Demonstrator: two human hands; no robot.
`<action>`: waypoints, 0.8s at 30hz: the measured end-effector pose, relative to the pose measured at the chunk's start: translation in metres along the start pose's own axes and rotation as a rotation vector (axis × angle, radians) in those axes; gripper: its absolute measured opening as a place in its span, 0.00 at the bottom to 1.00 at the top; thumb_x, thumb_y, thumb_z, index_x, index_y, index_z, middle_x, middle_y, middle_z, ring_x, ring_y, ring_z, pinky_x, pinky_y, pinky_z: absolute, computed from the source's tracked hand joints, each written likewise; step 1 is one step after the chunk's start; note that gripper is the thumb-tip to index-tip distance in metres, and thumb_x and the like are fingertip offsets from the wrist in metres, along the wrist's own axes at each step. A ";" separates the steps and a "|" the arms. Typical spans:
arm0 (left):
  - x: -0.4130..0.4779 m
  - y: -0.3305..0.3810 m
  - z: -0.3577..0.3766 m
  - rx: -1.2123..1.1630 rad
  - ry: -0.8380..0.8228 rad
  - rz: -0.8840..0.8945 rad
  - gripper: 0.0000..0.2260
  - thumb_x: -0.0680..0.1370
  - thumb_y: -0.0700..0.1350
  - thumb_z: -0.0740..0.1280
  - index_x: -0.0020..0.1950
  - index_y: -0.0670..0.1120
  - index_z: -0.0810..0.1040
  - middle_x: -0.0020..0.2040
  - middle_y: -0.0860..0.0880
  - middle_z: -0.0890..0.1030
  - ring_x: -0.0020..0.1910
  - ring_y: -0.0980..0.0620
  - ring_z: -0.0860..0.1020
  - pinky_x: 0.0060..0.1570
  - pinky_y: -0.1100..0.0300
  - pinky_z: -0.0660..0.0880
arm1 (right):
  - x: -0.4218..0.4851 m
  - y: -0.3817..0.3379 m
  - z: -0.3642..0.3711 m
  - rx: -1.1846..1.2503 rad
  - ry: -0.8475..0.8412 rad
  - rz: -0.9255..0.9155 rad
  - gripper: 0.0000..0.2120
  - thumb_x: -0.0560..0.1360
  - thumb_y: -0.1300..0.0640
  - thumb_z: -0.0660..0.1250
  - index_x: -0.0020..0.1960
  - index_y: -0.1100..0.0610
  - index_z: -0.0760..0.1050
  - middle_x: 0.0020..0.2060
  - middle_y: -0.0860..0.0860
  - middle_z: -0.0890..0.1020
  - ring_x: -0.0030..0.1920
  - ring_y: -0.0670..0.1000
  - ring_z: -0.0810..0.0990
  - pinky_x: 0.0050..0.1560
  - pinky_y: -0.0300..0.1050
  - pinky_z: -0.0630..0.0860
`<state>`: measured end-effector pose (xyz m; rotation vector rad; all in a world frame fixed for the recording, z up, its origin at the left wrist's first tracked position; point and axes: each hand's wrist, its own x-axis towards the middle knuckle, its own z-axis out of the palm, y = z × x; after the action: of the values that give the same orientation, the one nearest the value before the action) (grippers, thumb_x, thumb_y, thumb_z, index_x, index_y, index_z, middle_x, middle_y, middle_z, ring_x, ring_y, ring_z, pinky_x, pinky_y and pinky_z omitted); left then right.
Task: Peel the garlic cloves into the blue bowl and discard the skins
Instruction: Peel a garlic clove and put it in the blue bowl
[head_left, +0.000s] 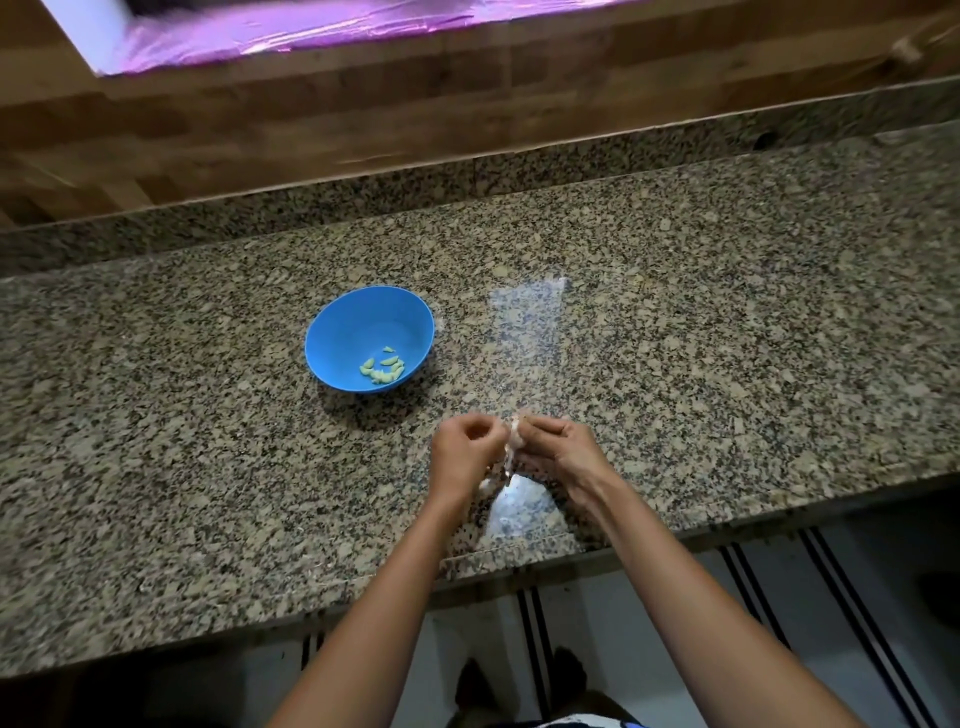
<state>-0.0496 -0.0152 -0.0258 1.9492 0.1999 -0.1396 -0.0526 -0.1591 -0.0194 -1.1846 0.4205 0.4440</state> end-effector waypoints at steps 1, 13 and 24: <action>0.003 -0.001 -0.006 -0.173 0.026 -0.127 0.04 0.76 0.40 0.68 0.45 0.40 0.81 0.40 0.43 0.83 0.39 0.47 0.83 0.41 0.58 0.81 | 0.002 -0.006 -0.002 -0.086 0.020 -0.024 0.15 0.71 0.64 0.69 0.56 0.67 0.77 0.43 0.57 0.84 0.39 0.52 0.83 0.40 0.40 0.81; -0.017 -0.033 -0.032 0.517 -0.051 0.242 0.10 0.76 0.43 0.68 0.56 0.44 0.81 0.48 0.49 0.81 0.44 0.55 0.77 0.49 0.62 0.77 | 0.008 0.019 -0.011 -1.202 0.397 -0.494 0.25 0.71 0.48 0.69 0.66 0.54 0.69 0.62 0.50 0.73 0.61 0.49 0.72 0.60 0.39 0.67; -0.019 -0.028 -0.033 0.745 -0.067 0.194 0.04 0.78 0.41 0.64 0.46 0.43 0.77 0.40 0.48 0.80 0.38 0.52 0.79 0.42 0.59 0.79 | -0.007 0.052 0.029 -0.595 0.254 -0.203 0.07 0.78 0.60 0.61 0.48 0.58 0.78 0.37 0.53 0.82 0.35 0.49 0.79 0.38 0.44 0.79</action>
<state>-0.0742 0.0246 -0.0354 2.6851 -0.1090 -0.1650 -0.0845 -0.1166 -0.0476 -1.8553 0.3914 0.2443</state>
